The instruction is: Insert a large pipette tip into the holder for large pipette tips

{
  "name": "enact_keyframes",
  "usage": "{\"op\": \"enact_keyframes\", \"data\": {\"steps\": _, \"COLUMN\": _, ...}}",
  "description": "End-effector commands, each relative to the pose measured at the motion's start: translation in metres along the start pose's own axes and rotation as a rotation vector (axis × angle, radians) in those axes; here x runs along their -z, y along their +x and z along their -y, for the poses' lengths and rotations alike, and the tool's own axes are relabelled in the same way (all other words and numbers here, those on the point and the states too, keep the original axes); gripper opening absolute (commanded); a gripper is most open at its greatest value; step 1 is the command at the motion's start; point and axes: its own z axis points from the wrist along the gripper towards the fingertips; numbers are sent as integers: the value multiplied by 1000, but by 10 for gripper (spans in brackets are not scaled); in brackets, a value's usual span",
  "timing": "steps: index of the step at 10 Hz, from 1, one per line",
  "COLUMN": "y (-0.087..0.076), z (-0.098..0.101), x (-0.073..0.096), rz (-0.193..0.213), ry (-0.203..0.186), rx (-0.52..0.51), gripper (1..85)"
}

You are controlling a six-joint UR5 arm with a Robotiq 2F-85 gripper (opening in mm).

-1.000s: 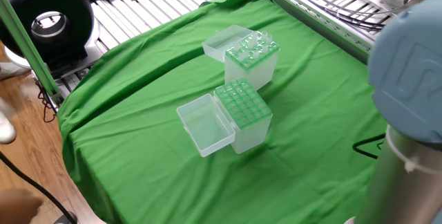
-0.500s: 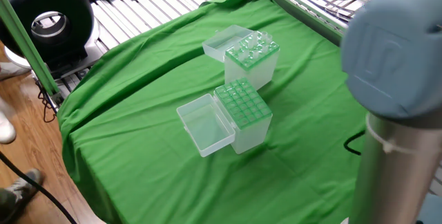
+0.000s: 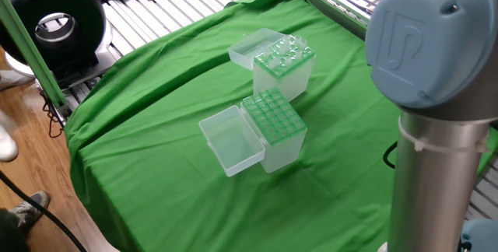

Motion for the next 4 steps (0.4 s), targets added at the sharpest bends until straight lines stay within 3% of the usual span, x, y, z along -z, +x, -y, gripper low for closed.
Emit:
{"op": "enact_keyframes", "data": {"steps": 1, "y": 0, "z": 4, "x": -3, "rz": -7, "ry": -9, "rx": -2, "gripper": 10}}
{"op": "enact_keyframes", "data": {"steps": 4, "y": -1, "z": 8, "x": -4, "rz": -1, "ry": -3, "rx": 9, "gripper": 10}}
